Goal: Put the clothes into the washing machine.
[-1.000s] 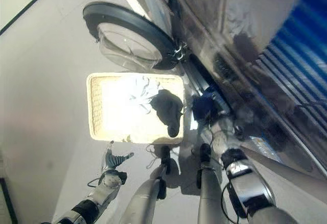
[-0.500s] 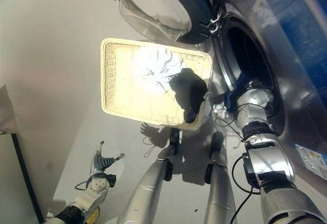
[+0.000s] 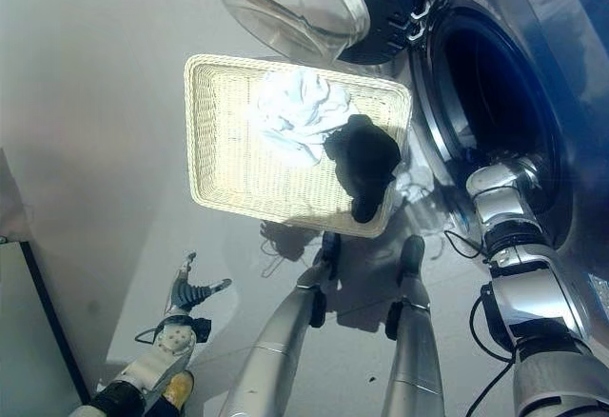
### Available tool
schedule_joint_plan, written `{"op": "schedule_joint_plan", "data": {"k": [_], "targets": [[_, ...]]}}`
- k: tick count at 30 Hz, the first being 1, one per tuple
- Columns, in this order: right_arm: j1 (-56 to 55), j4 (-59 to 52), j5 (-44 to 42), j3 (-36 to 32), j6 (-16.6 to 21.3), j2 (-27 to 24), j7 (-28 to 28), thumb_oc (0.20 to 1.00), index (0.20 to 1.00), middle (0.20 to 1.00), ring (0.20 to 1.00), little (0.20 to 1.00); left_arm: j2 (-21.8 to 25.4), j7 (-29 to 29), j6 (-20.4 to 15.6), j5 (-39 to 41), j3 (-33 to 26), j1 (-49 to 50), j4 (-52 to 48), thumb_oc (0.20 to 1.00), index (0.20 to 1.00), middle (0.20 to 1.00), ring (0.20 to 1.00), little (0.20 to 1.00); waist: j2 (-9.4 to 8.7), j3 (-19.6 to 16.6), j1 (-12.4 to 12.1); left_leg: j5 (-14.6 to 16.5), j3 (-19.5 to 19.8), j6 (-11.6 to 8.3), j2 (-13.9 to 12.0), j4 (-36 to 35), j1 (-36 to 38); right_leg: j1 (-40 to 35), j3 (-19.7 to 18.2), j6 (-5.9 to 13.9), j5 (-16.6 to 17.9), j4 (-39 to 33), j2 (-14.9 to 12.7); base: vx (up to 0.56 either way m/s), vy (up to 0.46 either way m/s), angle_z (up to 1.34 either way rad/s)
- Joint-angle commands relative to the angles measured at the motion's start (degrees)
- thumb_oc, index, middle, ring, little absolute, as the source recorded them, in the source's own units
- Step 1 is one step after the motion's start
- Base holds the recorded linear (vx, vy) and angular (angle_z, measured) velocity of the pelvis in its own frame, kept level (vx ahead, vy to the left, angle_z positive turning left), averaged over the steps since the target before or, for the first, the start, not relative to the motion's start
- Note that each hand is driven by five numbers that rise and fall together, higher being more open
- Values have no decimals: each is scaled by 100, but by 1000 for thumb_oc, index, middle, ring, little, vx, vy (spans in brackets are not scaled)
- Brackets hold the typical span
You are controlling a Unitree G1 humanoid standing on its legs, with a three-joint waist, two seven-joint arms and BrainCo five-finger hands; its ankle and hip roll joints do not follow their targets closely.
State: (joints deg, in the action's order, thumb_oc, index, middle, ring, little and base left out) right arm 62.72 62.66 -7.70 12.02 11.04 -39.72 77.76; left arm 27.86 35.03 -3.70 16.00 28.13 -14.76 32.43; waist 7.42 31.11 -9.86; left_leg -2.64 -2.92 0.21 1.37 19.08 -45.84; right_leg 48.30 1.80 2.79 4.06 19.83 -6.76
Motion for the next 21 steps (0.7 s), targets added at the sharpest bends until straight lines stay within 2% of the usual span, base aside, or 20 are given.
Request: {"op": "schedule_joint_plan", "data": {"k": [1, 2, 3, 4, 5, 6, 7, 9, 12, 16, 17, 18, 19, 21], "targets": [[1557, -798, -1786, 232, 990, -2450, -96, 1000, 1000, 1000, 1000, 1000, 151, 3, 3, 79, -140, 246, 67, 1000, 1000, 1000, 1000, 1000, 167, -132, 465, -65, 329, -297, 123, -346, 331, -257, 624, -4, -668, 537, 261, 8, -80, 10], [1252, -333, -4253, -134, 923, -2115, -2021, 1000, 1000, 1000, 1000, 1000, 164, -51, -28, 48, -92, 171, 126, 1000, 1000, 1000, 1000, 1000, 147, -132, 410, -66, 365, -301, 148, -323, 267, -226, 644, -24, -641, 491, 244, 5, -59, 9], [1252, -333, -4253, -134, 923, -2115, -2021, 1000, 1000, 1000, 1000, 1000, 164, -51, -28, 48, -92, 171, 126, 1000, 1000, 1000, 1000, 1000, 147, -132, 410, -66, 365, -301, 148, -323, 267, -226, 644, -24, -641, 491, 244, 10, -78, 15], [1168, -243, -4846, -254, 770, -1974, -2718, 1000, 1000, 1000, 1000, 1000, 154, -56, -34, 66, -79, 130, 154, 1000, 1000, 1000, 1000, 1000, 158, -132, 406, -74, 375, -290, 152, -332, 241, -201, 657, -32, -630, 481, 248, 4, -20, 15], [1156, -174, -4936, -275, 775, -2009, -2846, 1000, 1000, 1000, 1000, 1000, 175, -58, -39, 68, -64, 123, 159, 1000, 1000, 1000, 1000, 1000, 144, -132, 390, -74, 378, -291, 154, -331, 243, -205, 660, -33, -632, 482, 246, 12, -59, 24], [925, 42, -5886, -351, 8, -1743, -4192, 1000, 1000, 1000, 1000, 1000, 200, -117, -33, 87, -60, 28, 224, 1000, 1000, 1000, 1000, 1000, 133, -132, 353, -116, 390, -280, 162, -377, 207, -173, 708, -50, -592, 437, 247, 25, -55, 22], [615, -15, -6396, -354, -469, -1558, -5075, 1000, 1000, 1000, 1000, 1000, 253, -182, -36, 162, -61, -11, 263, 1000, 1000, 1000, 1000, 1000, 126, -132, 348, -156, 384, -277, 155, -420, 184, -138, 756, -53, -570, 422, 255, 34, -51, 13], [309, 31, -6732, -527, -468, -1453, -5582, 1000, 1000, 1000, 1000, 1000, 223, -195, -25, 159, -88, -1, 283, 1000, 1000, 1000, 1000, 1000, 131, -132, 371, -173, 364, -272, 148, -441, 180, -119, 754, -44, -573, 443, 277, 21, -7, 2], [-102, 58, -6510, -858, -458, -1165, -5896, 1000, 1000, 1000, 1000, 1000, 165, -97, 36, 149, -24, -31, 272, 1000, 1000, 1000, 1000, 1000, 154, -132, 376, -184, 346, -249, 169, -457, 145, -69, 742, -19, -572, 469, 310, 21, -12, 1], [-119, 127, -6326, -883, -473, -1071, -6128, 1000, 1000, 1000, 1000, 1000, 157, -56, 50, 140, 24, -52, 249, 1000, 1000, 1000, 1000, 1000, 187, -132, 360, -177, 343, -237, 176, -469, 118, -29, 740, 5, -568, 475, 307, -3, -7, 5], [-130, 8, -6204, -831, -342, -962, -6481, 1000, 1000, 1000, 1000, 1000, 115, -51, 64, 145, 32, -48, 220, 1000, 1000, 1000, 1000, 1000, 226, -132, 356, -194, 315, -237, 176, -504, 101, 11, 736, 20, -551, 467, 313, -10, 32, 0], [-145, -25, -6246, -831, -295, -935, -6573, 1000, 1000, 1000, 1000, 1000, 109, -50, 68, 145, 25, -40, 211, 1000, 1000, 1000, 1000, 1000, 229, -132, 363, -201, 309, -239, 175, -516, 102, 15, 736, 23, -548, 463, 311, -17, 97, -1], [-303, -297, -6391, -918, -63, -736, -6904, 1000, 1000, 1000, 1000, 1000, 68, -23, 60, 187, 27, -19, 175, 1000, 1000, 1000, 1000, 1000, 260, -132, 410, -196, 273, -246, 177, -525, 102, 40, 700, 34, -547, 454, 321, -17, 100, -2], [-467, -548, -6549, -1000, 134, -544, -7146, 1000, 1000, 1000, 1000, 1000, 9, 7, 15, 185, 14, 0, 196, 1000, 1000, 1000, 1000, 1000, 271, -132, 445, -193, 253, -245, 186, -556, 123, 33, 675, 46, -534, 408, 328, -19, 98, -2]]}}
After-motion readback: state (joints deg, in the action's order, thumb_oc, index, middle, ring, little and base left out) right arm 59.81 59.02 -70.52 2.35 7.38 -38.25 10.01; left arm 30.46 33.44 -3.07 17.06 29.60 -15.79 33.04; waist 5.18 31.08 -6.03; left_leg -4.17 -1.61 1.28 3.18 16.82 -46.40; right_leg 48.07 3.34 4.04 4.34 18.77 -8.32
